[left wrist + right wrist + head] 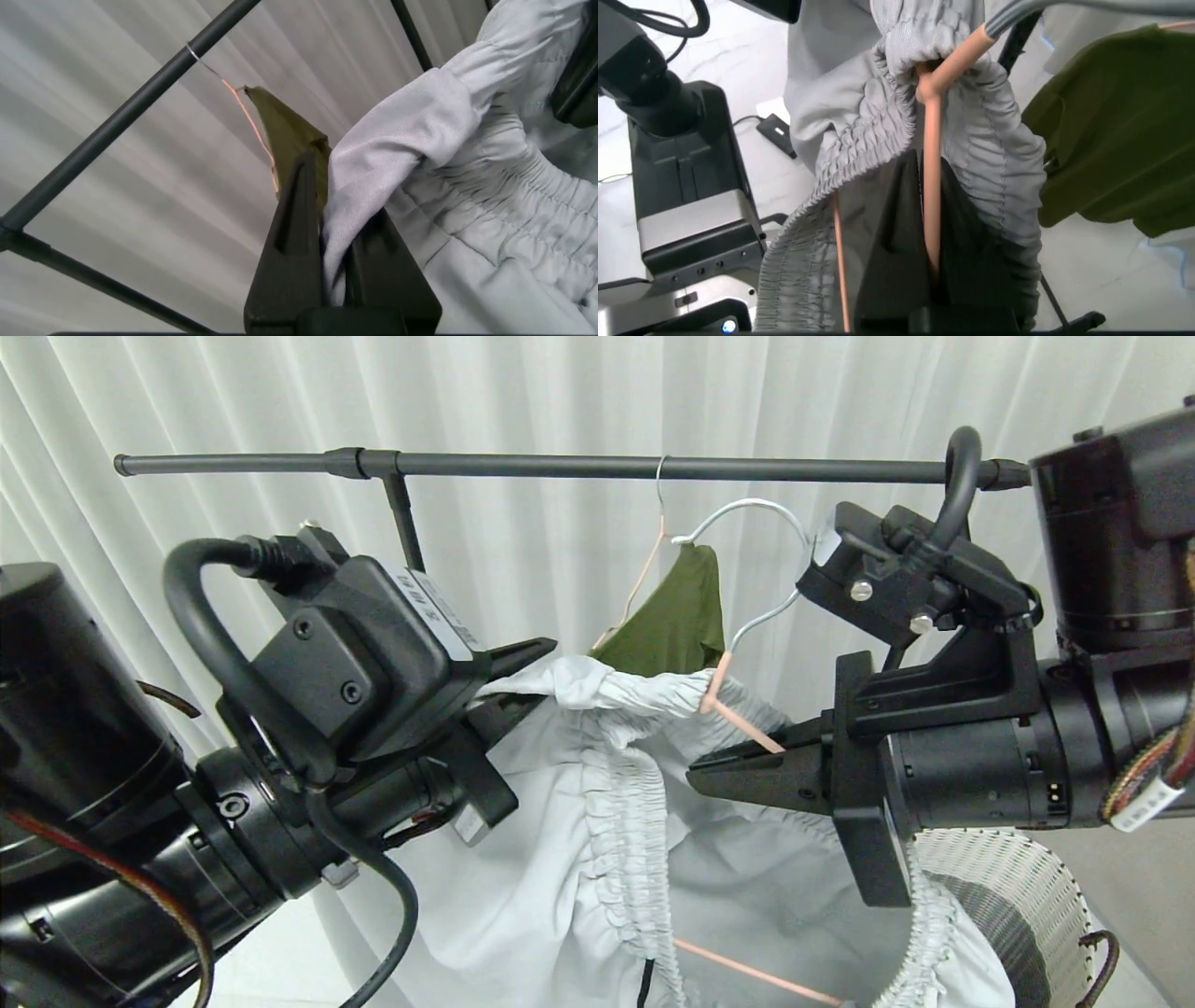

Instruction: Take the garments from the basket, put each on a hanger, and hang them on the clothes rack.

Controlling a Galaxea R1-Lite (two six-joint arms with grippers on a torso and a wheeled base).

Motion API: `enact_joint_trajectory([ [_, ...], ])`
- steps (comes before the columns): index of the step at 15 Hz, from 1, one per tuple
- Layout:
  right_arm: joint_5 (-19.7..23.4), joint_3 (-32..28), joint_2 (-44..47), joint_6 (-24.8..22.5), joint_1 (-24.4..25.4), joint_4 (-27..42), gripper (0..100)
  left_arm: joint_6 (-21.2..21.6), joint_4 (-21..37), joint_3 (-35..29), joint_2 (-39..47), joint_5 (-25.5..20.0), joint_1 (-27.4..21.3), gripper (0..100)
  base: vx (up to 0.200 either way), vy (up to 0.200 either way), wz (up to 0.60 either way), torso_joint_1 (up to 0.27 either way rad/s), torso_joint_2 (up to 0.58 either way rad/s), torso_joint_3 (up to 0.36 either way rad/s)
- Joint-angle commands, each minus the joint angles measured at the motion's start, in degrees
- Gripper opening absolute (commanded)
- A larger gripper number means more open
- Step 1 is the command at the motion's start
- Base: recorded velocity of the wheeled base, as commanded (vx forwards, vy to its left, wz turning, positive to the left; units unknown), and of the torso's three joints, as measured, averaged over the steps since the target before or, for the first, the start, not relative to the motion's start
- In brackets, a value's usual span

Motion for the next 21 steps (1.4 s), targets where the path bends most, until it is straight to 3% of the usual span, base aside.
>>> enact_joint_trajectory([
  [1, 0.1, -0.38, -0.25, 0.12, 0.03, -0.23, 0, 0.07, 0.26, 0.35, -0.03, 0.23, 0.07, 100, 0.0, 0.0, 0.0, 0.0, 0.0, 0.0],
  [3, 0.28, -0.11, -1.4, 1.53, 0.12, -0.05, 0, 0.07, 0.26, 0.79, 0.06, 0.41, 0.51, 100, 0.0, 0.0, 0.0, 0.0, 0.0, 0.0],
  [7, -0.08, -0.38, -2.36, 9.17, 0.12, -2.25, 0, -0.02, 0.26, 2.9, -0.2, 1.11, 0.86, 100, 0.0, 0.0, 0.0, 0.0, 0.0, 0.0],
  [11, -0.25, 1.38, -4.39, 9.61, -1.9, -2.69, 0, -0.2, 0.26, 8.17, -5.21, 1.81, 2.79, 100, 0.0, 0.0, 0.0, 0.0, 0.0, 0.0],
  [14, 0.1, 1.64, -6.23, 5.13, -3.14, -2.87, 0, -1.43, 0.26, 15.47, -9.43, 2.6, 10.35, 100, 0.0, 0.0, 0.0, 0.0, 0.0, 0.0],
  [15, 0.45, 1.73, -6.93, 1.7, -3.66, -2.51, 0, -5.12, 0.26, 16.34, -8.91, 1.81, 13.96, 100, 0.0, 0.0, 0.0, 0.0, 0.0, 0.0],
  [17, 1.42, 1.82, -7.64, -0.58, -3.66, -2.34, 0, -11.18, 0.35, 17.05, -5.92, 1.11, 15.8, 100, 0.0, 0.0, 0.0, 0.0, 0.0, 0.0],
  [21, 3.35, 3.14, -8.87, -5.42, -3.57, -2.34, 0, -14.26, 0.26, 16.87, -0.91, -1.7, 20.02, 100, 0.0, 0.0, 0.0, 0.0, 0.0, 0.0],
])
